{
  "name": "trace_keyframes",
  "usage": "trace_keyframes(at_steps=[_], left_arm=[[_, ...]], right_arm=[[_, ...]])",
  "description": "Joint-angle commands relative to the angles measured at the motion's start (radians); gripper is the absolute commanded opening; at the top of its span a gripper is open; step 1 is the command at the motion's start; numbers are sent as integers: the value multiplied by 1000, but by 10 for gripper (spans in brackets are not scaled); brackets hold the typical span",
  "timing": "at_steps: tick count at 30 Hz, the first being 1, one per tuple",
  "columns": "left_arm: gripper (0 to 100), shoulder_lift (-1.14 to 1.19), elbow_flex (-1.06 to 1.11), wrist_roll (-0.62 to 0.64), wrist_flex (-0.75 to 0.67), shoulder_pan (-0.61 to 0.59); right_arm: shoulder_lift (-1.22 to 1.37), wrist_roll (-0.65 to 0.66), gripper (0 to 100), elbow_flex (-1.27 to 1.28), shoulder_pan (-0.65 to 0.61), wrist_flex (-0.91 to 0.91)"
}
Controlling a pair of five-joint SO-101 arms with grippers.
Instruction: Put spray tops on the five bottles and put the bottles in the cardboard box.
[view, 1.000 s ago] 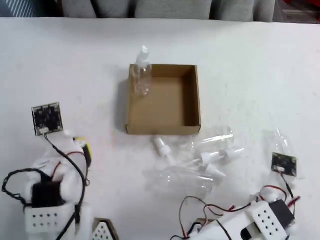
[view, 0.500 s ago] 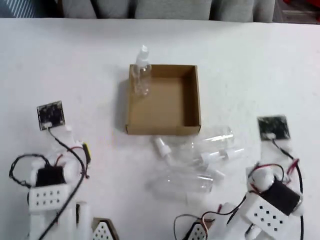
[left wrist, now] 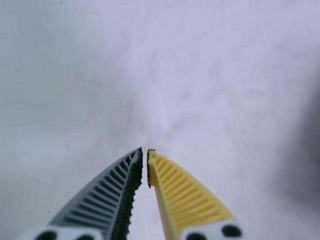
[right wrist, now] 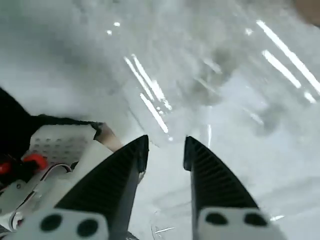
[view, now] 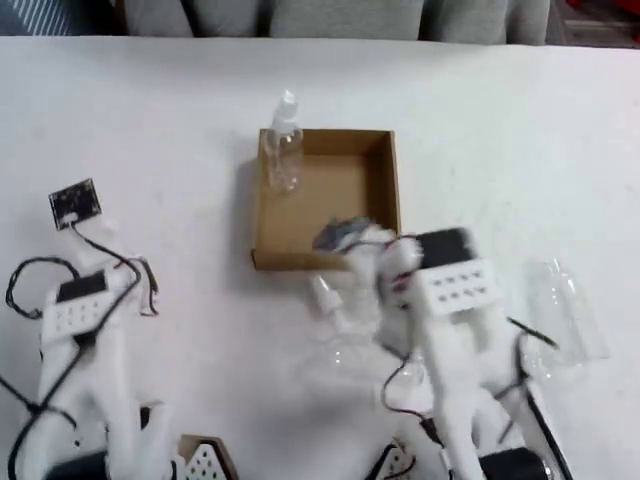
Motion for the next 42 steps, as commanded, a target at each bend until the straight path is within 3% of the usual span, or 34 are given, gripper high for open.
trace_keyframes(at_steps=[1, 4, 7, 10, 22, 24, 29, 32, 38, 42], left_arm=[[24, 194, -158, 8, -15, -12], [24, 295, -229, 8, -8, -12], [24, 348, -275, 8, 15, -13], [24, 354, -288, 8, 37, -25], [24, 354, -290, 8, 35, -41], [24, 354, -290, 8, 35, -42], [24, 354, -288, 8, 35, -44], [24, 354, -288, 8, 35, -44], [24, 354, -290, 8, 35, -45], [24, 352, -292, 11, 34, -67]], right_arm=[[16, -21, 131, -29, -168, 25], [-22, -83, 136, -29, -297, 25], [-65, -120, 204, 17, -381, -10], [-82, -114, 264, 103, -390, -114], [-81, -61, 265, 408, -346, -519], [-81, -63, 238, 422, -332, -550], [-81, -63, 7, 417, -332, -553], [-81, -66, 40, 417, -328, -553], [-81, -250, 16, 207, -312, -415], [-77, -485, 18, -35, -325, -305]])
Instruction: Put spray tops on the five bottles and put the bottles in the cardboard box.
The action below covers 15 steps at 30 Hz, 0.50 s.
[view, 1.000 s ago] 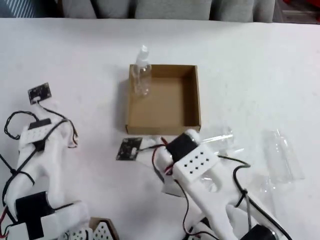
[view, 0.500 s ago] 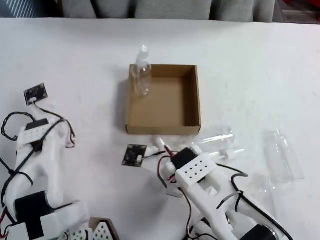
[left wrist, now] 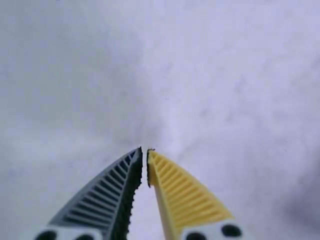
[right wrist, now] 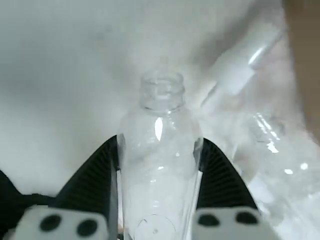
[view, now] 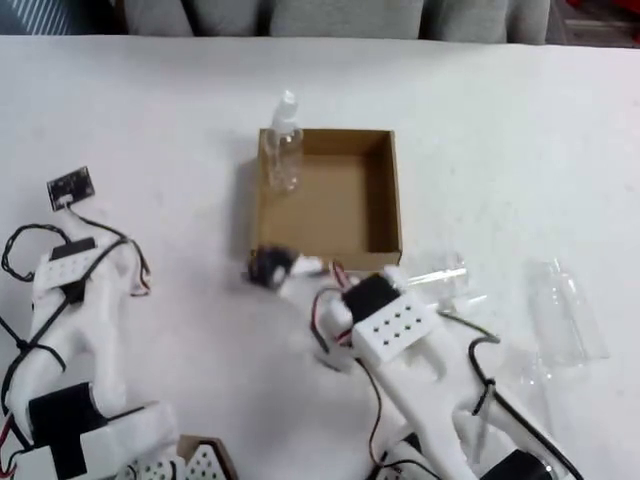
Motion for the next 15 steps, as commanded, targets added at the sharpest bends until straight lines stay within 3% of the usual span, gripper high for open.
trace_keyframes(at_steps=[1, 7, 15], left_arm=[[24, -2, -54, 11, 15, -30], [24, -2, -54, 14, 14, -45], [24, 4, -74, 14, 15, -85]], right_arm=[[-16, -224, 18, -247, -21, 74], [202, -474, 18, -431, -188, -10], [616, -684, 18, -629, -228, -232]])
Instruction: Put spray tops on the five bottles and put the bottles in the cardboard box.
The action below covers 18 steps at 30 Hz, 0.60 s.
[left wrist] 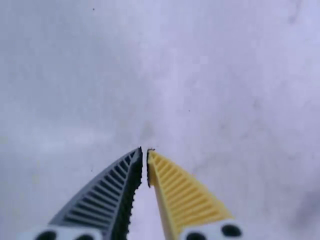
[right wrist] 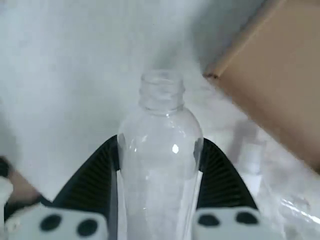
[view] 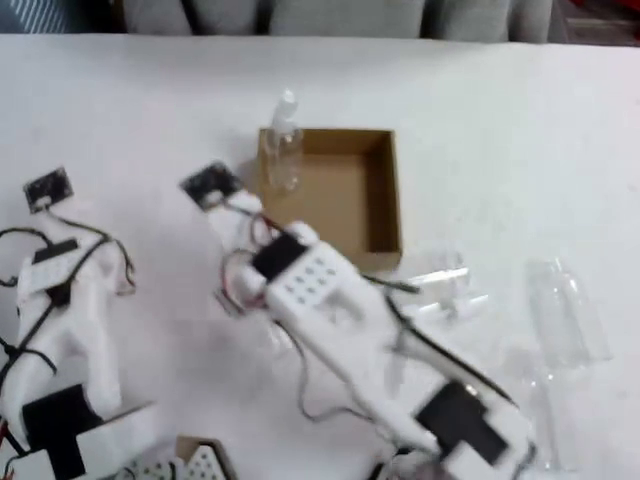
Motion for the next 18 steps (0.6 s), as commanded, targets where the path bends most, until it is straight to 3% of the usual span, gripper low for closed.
trace_keyframes(at_steps=[1, 3, 9, 14, 18], left_arm=[[24, 2, -54, 11, 15, -30], [24, 2, -57, 11, 15, -36], [24, 4, -63, 11, 15, -35], [24, 4, -63, 11, 15, -31], [24, 2, -63, 11, 15, -28]], right_arm=[[139, -78, 19, -150, -24, -35], [205, -78, 56, -222, -35, 10], [332, -77, 297, -371, -35, 142], [320, 87, 265, -465, -35, 266], [259, 114, 235, -479, -19, 352]])
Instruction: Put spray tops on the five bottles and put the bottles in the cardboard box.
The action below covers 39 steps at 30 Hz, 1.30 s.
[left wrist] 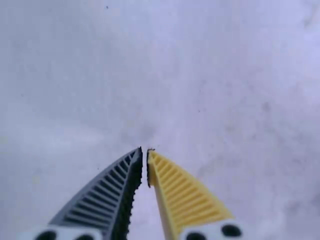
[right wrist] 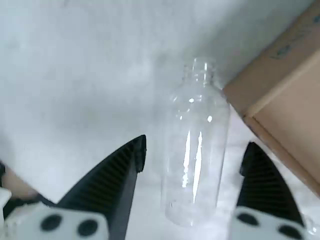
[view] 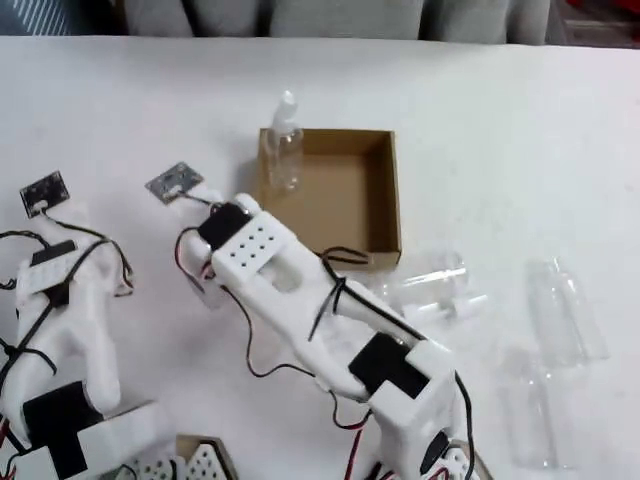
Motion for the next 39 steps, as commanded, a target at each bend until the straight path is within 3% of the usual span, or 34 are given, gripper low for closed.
trace_keyframes(at_steps=[1, 8, 16, 21, 24, 30, 39], left_arm=[[24, -8, -63, 11, 20, -1], [24, -19, -83, 11, 155, 133], [24, -252, -127, 12, 364, 317], [24, -374, -124, 46, 430, 539], [78, -378, -97, 130, 414, 628], [347, -383, -68, 207, 365, 661], [296, -377, 78, 241, 230, 705]], right_arm=[[-111, 26, 227, -43, 33, 90], [-280, 81, 19, 8, 282, 194], [-311, 89, 20, 175, 440, 65], [-306, 91, 20, 176, 458, 61], [-303, 91, 20, 176, 458, 59], [-303, 117, 20, 176, 458, 59], [-302, 126, 20, 176, 460, 58]])
